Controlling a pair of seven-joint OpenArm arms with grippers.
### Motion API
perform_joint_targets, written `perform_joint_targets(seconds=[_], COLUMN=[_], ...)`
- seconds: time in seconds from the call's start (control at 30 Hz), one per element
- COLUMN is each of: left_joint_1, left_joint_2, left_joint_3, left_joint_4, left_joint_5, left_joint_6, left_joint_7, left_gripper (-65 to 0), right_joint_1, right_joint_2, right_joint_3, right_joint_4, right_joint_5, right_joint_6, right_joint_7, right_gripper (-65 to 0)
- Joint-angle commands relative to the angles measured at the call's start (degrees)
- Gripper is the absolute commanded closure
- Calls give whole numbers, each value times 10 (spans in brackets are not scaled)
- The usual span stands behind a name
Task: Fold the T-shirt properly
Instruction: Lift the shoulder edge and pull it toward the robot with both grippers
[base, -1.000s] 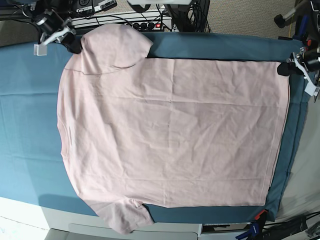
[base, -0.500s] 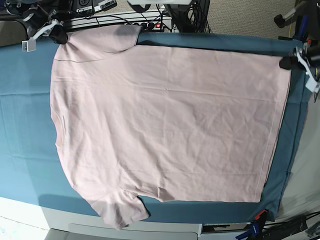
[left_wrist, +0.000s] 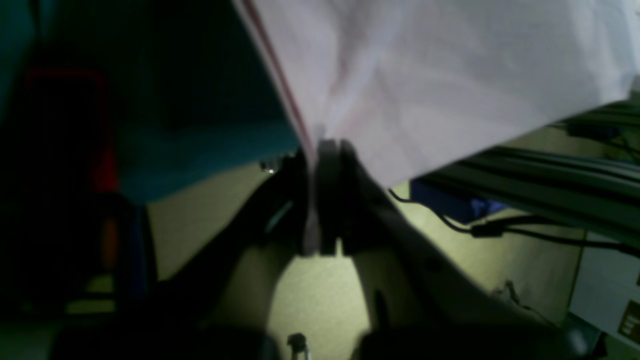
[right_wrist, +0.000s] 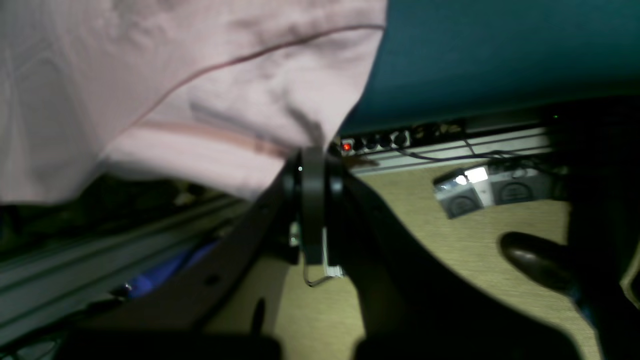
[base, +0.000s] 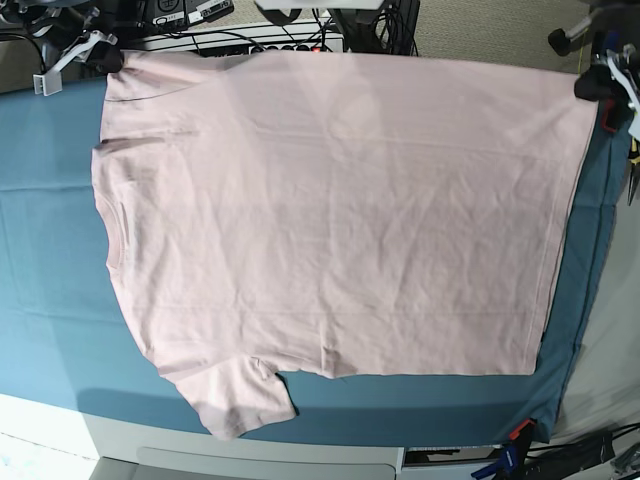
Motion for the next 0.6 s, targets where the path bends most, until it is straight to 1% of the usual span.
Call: perform_joint_targets(seconds=[0.0, 0.13, 0.27, 0.37, 0.4, 0.43, 0.57], left_joint_1=[7, 14, 21, 33, 37, 43, 54], left_joint_2=[-3, 27, 51, 56, 56, 56, 56], left_joint_3=[-8, -7, -8, -8, -8, -8, -8], left_joint_4=[9, 11, 11, 11, 12, 12, 12], left_joint_5=[-6, -6, -12, -22, -26, -31, -41], left_joint_6=[-2, -2, -2, -5, -16, -19, -19], left_joint_7=[-4, -4, 2, 10, 11, 11, 20], left_gripper=[0, 0, 0, 0, 0, 0, 0], right_joint_1=[-9, -18, -37, -51, -56, -57, -66], right_joint_2=[14, 16, 16, 16, 16, 16, 16], right_joint_3=[8, 8, 8, 8, 8, 8, 8], right_joint_4=[8, 8, 8, 8, 8, 8, 9], right_joint_5=[4, 6, 33, 35, 35, 38, 55], right_joint_6=[0, -1, 0, 7, 6, 6, 6], right_joint_7=[3, -1, -18, -22, -22, -25, -38], right_gripper=[0, 0, 0, 0, 0, 0, 0])
